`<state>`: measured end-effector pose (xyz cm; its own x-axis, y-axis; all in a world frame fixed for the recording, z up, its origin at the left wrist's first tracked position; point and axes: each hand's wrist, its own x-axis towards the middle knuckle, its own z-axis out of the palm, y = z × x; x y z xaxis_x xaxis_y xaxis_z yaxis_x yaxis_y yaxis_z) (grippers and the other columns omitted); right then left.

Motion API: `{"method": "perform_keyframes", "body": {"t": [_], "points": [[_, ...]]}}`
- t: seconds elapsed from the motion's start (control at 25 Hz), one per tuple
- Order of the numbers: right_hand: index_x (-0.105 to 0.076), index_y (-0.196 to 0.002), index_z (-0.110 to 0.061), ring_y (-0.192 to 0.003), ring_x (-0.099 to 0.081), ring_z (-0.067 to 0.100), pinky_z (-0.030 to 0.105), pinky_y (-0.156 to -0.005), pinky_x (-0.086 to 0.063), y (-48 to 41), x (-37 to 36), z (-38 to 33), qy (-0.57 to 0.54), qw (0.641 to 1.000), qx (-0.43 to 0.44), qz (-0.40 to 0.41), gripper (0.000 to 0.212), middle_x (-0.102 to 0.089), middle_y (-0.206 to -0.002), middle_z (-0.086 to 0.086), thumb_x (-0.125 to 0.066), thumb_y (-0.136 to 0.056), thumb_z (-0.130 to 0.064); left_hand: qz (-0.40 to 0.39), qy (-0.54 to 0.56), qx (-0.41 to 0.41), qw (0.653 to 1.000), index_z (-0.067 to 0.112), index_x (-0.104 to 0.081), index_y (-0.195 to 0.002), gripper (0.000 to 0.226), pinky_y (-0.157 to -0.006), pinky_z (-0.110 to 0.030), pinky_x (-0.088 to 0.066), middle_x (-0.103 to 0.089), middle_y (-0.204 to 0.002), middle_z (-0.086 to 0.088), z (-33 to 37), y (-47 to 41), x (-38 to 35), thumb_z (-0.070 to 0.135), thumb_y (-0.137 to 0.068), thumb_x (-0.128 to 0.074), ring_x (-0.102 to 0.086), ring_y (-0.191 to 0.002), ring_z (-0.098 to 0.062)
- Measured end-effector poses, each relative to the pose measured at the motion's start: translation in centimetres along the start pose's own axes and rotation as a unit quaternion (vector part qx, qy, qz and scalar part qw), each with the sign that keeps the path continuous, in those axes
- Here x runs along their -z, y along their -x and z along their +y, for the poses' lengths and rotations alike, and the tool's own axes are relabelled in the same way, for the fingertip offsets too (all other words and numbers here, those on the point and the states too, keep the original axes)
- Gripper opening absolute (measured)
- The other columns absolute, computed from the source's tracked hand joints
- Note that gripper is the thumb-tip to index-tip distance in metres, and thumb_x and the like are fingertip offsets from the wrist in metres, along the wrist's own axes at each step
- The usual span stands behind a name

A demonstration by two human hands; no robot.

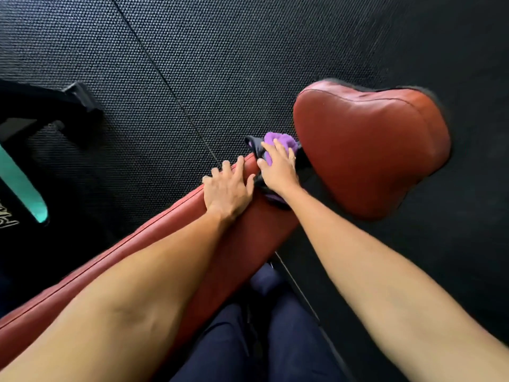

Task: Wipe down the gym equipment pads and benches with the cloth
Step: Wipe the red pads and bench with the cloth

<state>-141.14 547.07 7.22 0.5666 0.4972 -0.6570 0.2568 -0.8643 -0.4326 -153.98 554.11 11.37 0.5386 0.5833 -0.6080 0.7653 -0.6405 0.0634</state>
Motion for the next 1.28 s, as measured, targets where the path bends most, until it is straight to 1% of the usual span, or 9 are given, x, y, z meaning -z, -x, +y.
{"method": "perform_keyframes", "body": {"t": [0.16, 0.32, 0.52, 0.64, 0.84, 1.0, 1.12, 1.2, 1.28], "points": [[-0.05, -0.149, -0.022, -0.145, -0.032, 0.033, 0.047, -0.121, -0.028, 3.7, 0.4, -0.2, -0.025, 0.999, 0.042, 0.014, 0.065, -0.038, -0.159, 0.006, -0.058, -0.087, -0.002, -0.018, 0.008, -0.004, 1.0, 0.024, -0.031, -0.154, 0.065, -0.092, -0.053, -0.044, -0.052, -0.136, -0.012, 0.1, 0.1, 0.6, 0.06, -0.1, -0.031, -0.055, -0.117, -0.038], [-0.056, -0.145, -0.019, -0.141, -0.041, 0.029, 0.042, -0.115, -0.038, 6.7, 2.7, 0.0, -0.055, 0.997, 0.041, 0.021, 0.071, -0.046, -0.154, 0.005, -0.056, -0.078, 0.006, -0.029, 0.032, 0.003, 0.999, 0.025, -0.029, -0.156, 0.064, -0.099, -0.055, -0.04, -0.05, -0.14, -0.013, 0.2, 0.3, 1.2, 0.055, -0.1, -0.037, -0.052, -0.123, -0.039], [-0.055, -0.146, -0.021, -0.142, -0.039, 0.036, 0.047, -0.116, -0.037, 10.7, 8.8, -0.5, -0.024, 0.993, 0.081, 0.084, 0.078, -0.047, -0.153, 0.004, -0.051, -0.075, 0.01, -0.018, 0.067, -0.022, 0.997, 0.023, -0.038, -0.15, 0.058, -0.1, -0.056, -0.039, -0.051, -0.137, -0.014, 1.7, 1.7, 3.8, 0.052, -0.1, -0.038, -0.053, -0.121, -0.041], [-0.053, -0.147, -0.019, -0.148, -0.031, 0.038, 0.052, -0.12, -0.031, 12.9, 13.5, -0.5, 0.026, 0.986, 0.066, 0.154, 0.074, -0.042, -0.157, 0.006, -0.052, -0.079, 0.008, 0.0, 0.1, -0.071, 0.992, 0.023, -0.041, -0.148, 0.055, -0.099, -0.055, -0.041, -0.055, -0.135, -0.012, 4.3, 2.6, 6.8, 0.051, -0.1, -0.038, -0.055, -0.119, -0.04], [-0.051, -0.149, -0.017, -0.15, -0.028, 0.037, 0.049, -0.119, -0.035, 15.8, 19.3, 1.0, 0.09, 0.951, 0.086, 0.284, 0.074, -0.043, -0.156, 0.006, -0.058, -0.081, 0.011, 0.061, 0.124, -0.148, 0.979, 0.024, -0.04, -0.152, 0.055, -0.098, -0.052, -0.043, -0.055, -0.139, -0.008, 10.0, 1.9, 11.2, 0.049, -0.102, -0.04, -0.056, -0.119, -0.037], [-0.05, -0.149, -0.016, -0.153, -0.022, 0.038, 0.047, -0.121, -0.027, 15.1, 21.2, 4.6, 0.1, 0.933, 0.062, 0.341, 0.068, -0.036, -0.161, 0.01, -0.056, -0.086, 0.008, 0.105, 0.134, -0.221, 0.96, 0.024, -0.04, -0.152, 0.055, -0.096, -0.05, -0.045, -0.051, -0.146, -0.006, 15.6, 0.6, 13.1, 0.049, -0.103, -0.041, -0.057, -0.119, -0.037], [-0.047, -0.151, -0.014, -0.153, -0.019, 0.043, 0.055, -0.122, -0.028, 13.7, 21.0, 7.8, 0.093, 0.932, 0.048, 0.347, 0.061, -0.032, -0.163, 0.013, -0.062, -0.093, -0.002, 0.097, 0.191, -0.281, 0.936, 0.027, -0.038, -0.153, 0.053, -0.096, -0.051, -0.046, -0.045, -0.152, -0.006, 19.3, -0.3, 13.2, 0.047, -0.104, -0.041, -0.056, -0.12, -0.041], [-0.04, -0.156, -0.02, -0.155, -0.013, 0.041, 0.056, -0.122, -0.027, 12.6, 21.0, 9.8, 0.105, 0.932, 0.048, 0.342, 0.068, -0.026, -0.166, 0.009, -0.068, -0.095, -0.019, 0.11, 0.233, -0.303, 0.918, 0.025, -0.035, -0.155, 0.056, -0.107, -0.05, -0.042, -0.039, -0.157, -0.008, 21.3, -1.5, 12.5, 0.047, -0.103, -0.038, -0.047, -0.135, -0.036], [-0.036, -0.158, -0.026, -0.155, -0.011, 0.04, 0.055, -0.123, -0.027, 11.6, 21.1, 11.4, 0.127, 0.924, 0.061, 0.355, 0.074, -0.022, -0.167, 0.008, -0.07, -0.093, -0.033, 0.144, 0.226, -0.323, 0.908, 0.018, -0.036, -0.155, 0.062, -0.118, -0.05, -0.03, -0.039, -0.159, -0.013, 22.7, -3.0, 11.0, 0.049, -0.102, -0.029, -0.035, -0.147, -0.029]]}}
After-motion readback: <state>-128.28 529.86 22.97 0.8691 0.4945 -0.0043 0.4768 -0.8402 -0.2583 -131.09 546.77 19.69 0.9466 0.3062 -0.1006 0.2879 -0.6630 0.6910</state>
